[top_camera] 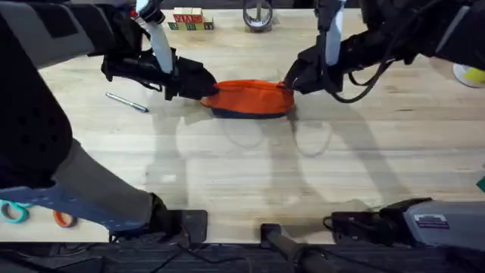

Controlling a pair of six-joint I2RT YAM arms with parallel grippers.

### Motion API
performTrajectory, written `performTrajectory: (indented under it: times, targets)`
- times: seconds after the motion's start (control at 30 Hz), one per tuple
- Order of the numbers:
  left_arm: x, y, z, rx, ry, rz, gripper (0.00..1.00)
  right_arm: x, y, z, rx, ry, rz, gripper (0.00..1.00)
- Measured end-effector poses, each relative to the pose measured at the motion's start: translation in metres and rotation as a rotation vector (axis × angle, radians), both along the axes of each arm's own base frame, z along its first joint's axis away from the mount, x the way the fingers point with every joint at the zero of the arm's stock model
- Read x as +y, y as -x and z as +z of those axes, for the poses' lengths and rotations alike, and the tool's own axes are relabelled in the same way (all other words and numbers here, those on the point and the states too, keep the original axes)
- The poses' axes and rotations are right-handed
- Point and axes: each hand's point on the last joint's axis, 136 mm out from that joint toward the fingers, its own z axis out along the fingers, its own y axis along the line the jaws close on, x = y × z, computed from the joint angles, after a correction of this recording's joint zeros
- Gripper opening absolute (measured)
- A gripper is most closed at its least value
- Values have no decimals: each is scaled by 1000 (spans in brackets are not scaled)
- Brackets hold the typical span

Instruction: Unzip the bag, pick up the pens from the table one at a time and place them inside, then zip the bag closed.

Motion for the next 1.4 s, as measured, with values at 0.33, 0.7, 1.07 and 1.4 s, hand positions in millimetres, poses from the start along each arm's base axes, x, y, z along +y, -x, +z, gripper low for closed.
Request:
performTrajectory:
  times: [0.33,0.7,1.07,1.4]
  targets:
    - [0,0,-1,0,-4,0,41,23,5,-9,11,1,49,32]
    - [0,0,-1,1,-3,0,40,42,-6,3,-74,-38,68,32]
    - [0,0,-1,1,-4,0,40,64,-4,2,-78,-63,91,31]
    - [0,0,-1,0,-3,0,40,95,-17,6,-150,-127,110,31]
